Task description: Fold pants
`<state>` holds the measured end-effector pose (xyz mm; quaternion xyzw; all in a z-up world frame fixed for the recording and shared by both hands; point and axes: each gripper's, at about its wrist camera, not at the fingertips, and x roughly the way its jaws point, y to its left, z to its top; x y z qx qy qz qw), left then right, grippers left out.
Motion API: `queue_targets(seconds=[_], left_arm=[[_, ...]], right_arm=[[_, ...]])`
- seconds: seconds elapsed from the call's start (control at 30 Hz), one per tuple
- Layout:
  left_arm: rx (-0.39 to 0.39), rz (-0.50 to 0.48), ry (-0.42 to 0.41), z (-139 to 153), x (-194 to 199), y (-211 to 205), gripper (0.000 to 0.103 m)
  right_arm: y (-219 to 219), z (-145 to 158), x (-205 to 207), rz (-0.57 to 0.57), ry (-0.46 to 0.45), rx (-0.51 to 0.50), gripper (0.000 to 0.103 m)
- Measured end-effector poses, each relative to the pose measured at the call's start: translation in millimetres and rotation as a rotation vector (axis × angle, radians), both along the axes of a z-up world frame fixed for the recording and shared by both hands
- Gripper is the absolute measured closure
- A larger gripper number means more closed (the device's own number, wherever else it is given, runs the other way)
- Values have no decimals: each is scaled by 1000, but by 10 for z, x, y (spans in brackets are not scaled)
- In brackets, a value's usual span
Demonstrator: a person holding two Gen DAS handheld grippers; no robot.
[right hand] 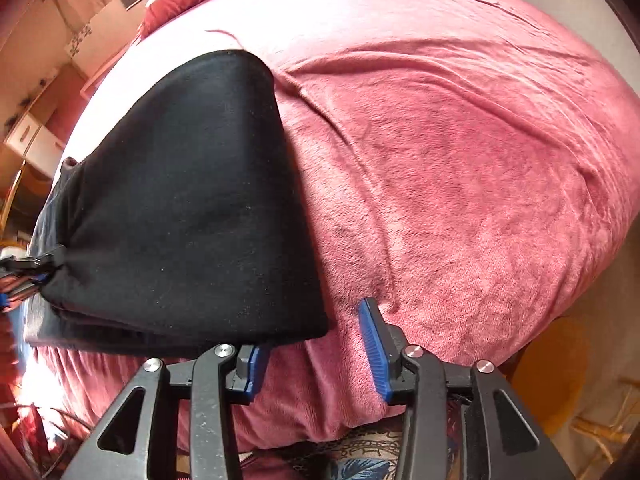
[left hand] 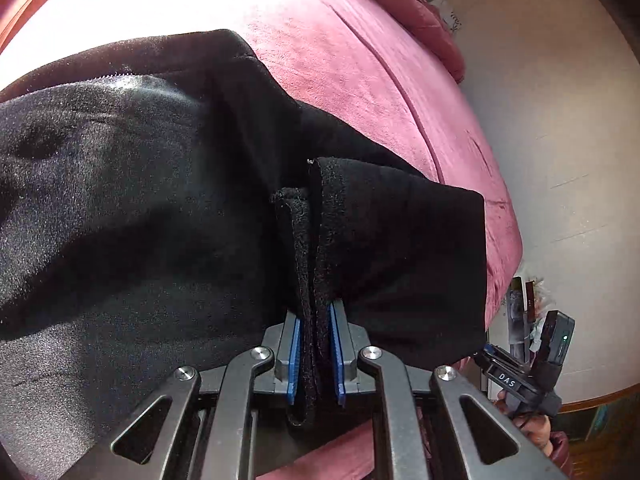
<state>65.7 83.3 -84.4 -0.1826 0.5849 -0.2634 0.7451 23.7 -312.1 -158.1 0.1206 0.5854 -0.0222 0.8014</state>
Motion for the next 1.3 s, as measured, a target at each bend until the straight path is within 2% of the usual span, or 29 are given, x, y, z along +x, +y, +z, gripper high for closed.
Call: queue_targets(seconds=[0.17,0.33,0.47,0.63,0.83,0.9,0.97,1.3], left_arm=[[89,-32,-97,111,-109,-107,90],[178,-64,-202,278,-244,-233,90],[233,-56,-236,345,-315,-272,90],[314,-65,-296,349,-481,-607,90],[342,-55,-302,255,-508,-745,89],[343,-50,-302,268,-510,-706,89],[346,-44,-300,243,-499,-845,89],[362,-35,-307,170,-481,-909,89]], right_arm=[[-64,124,-154,131,61,-41,56],[-17,602,-59,164,-66,-36,56],[398,757,331,236,-153,-10,56],[801,677,842,314,-179,8,56],[1165,533,1203,365,-162,47,56],[1237,531,1238,385,-146,80,56],[1308,519,1309,402,-137,88,56],[1490,219,1432,445,-94,51,56]])
